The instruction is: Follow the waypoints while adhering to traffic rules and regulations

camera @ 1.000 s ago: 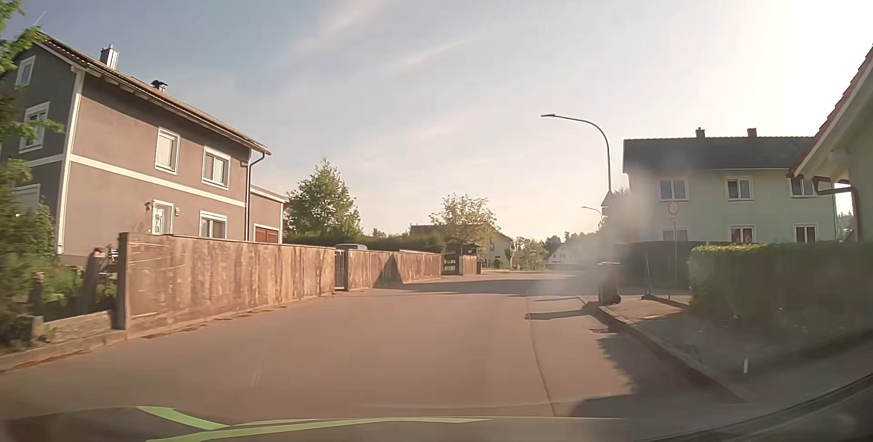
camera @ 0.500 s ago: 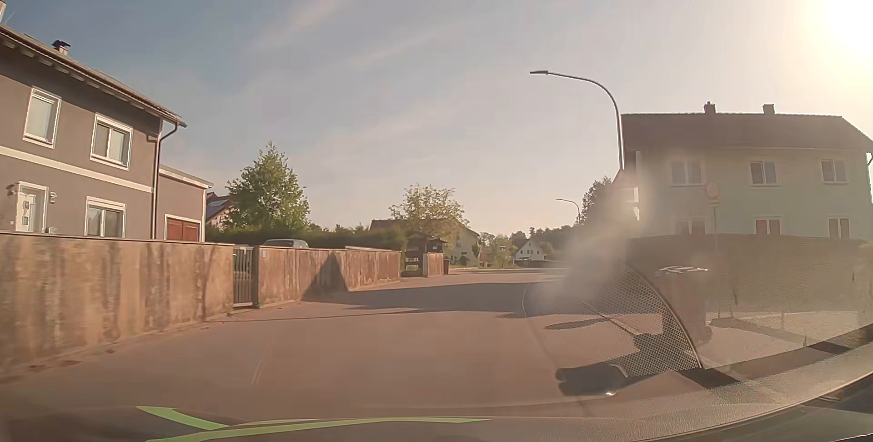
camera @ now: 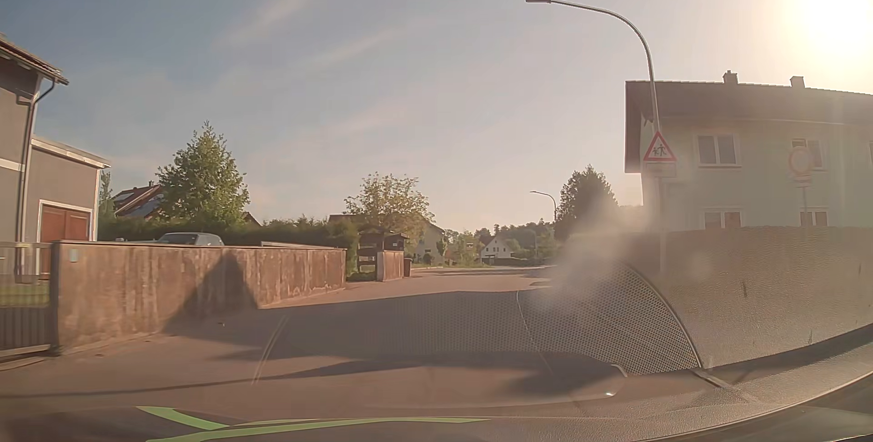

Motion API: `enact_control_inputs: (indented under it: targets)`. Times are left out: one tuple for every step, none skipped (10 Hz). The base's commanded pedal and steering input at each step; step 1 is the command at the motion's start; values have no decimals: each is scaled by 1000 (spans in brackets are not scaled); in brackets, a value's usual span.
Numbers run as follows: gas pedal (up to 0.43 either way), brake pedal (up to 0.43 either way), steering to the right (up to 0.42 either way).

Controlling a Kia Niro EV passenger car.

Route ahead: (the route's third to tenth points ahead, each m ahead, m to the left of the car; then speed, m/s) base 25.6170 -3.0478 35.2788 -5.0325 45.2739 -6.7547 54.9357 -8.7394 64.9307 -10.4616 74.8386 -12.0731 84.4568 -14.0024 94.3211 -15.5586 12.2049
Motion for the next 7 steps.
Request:
enact_control_inputs:
  targets:
    - [157, 0, 52]
    - [157, 0, 51]
    - [157, 0, 51]
    - [157, 0, 49]
    - [157, 0, 49]
    - [157, 0, 46]
    - [157, 0, 45]
